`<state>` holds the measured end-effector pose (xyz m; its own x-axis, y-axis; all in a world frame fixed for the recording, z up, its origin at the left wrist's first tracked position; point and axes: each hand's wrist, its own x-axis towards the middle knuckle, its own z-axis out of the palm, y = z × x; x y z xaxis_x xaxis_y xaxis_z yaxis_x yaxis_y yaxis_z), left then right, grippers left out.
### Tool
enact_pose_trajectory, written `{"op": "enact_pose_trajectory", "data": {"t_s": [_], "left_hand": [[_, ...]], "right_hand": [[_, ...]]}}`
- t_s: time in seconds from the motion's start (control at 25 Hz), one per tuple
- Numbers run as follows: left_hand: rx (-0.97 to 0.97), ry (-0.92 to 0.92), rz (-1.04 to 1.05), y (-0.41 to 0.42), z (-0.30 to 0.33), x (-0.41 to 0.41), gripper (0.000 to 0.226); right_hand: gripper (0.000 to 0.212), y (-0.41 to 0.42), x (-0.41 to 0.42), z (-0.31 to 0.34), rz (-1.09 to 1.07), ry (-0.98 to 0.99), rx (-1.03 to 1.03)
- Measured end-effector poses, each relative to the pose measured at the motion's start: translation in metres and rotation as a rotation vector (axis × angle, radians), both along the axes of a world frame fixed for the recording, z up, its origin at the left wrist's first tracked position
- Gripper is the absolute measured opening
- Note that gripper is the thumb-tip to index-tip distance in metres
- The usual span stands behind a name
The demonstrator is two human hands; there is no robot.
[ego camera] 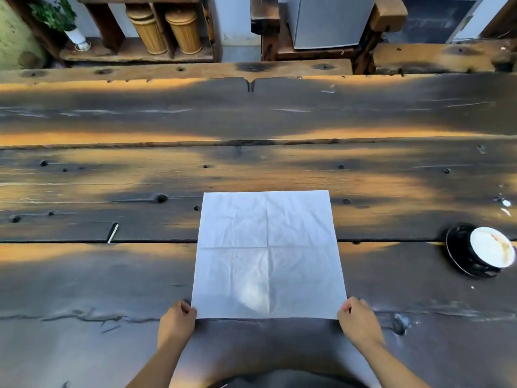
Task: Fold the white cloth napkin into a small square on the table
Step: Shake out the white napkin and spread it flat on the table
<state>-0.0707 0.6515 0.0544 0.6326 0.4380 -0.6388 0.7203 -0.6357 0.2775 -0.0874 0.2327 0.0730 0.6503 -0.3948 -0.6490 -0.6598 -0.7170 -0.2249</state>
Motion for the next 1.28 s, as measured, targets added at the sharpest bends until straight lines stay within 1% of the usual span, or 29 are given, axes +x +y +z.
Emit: {"op": "enact_pose_trajectory", "data": {"t_s": [0.08, 0.16, 0.2, 0.28, 0.36, 0.44, 0.56, 0.72, 0.8, 0.92, 1.16, 1.28], "left_hand": [[0.126, -0.029, -0.09, -0.005, 0.002, 0.001, 0.021], [0.266, -0.147, -0.179, -0.012, 0.003, 0.006, 0.028], [0.3, -0.218, -0.217, -0.016, 0.002, 0.013, 0.031], [0.287, -0.328, -0.308, -0.026, 0.002, 0.039, 0.034], [0.226, -0.363, -0.411, -0.034, -0.004, 0.077, 0.043], [0.189, -0.419, -0.544, -0.04, -0.014, 0.112, 0.051], [0.176, -0.483, -0.721, -0.037, -0.037, 0.157, 0.057], [0.205, -0.521, -0.825, -0.017, -0.062, 0.202, 0.055], [0.218, -0.53, -0.854, -0.012, -0.071, 0.214, 0.056], [0.306, -0.513, -0.868, -0.012, -0.075, 0.217, 0.061], [0.356, -0.503, -0.858, -0.014, -0.075, 0.218, 0.065], [0.364, -0.512, -0.877, -0.014, -0.075, 0.218, 0.069]], "right_hand": [[0.006, 0.006, 0.005, -0.002, 0.072, -0.041, -0.126], [0.008, 0.016, 0.014, -0.006, 0.181, -0.155, -0.235], [0.011, 0.024, 0.02, -0.007, 0.23, -0.21, -0.256], [0.018, 0.046, 0.043, -0.008, 0.321, -0.326, -0.232], [0.026, 0.077, 0.078, -0.013, 0.433, -0.434, -0.157], [0.036, 0.112, 0.116, -0.02, 0.565, -0.469, -0.118], [0.05, 0.172, 0.172, -0.032, 0.71, -0.536, -0.058], [0.056, 0.241, 0.234, -0.053, 0.869, -0.531, -0.072], [0.056, 0.26, 0.255, -0.067, 0.893, -0.497, -0.088], [0.058, 0.267, 0.264, -0.083, 0.901, -0.466, -0.121], [0.062, 0.261, 0.264, -0.094, 0.903, -0.533, -0.168], [0.063, 0.227, 0.264, -0.093, 0.879, -0.571, -0.165]]}}
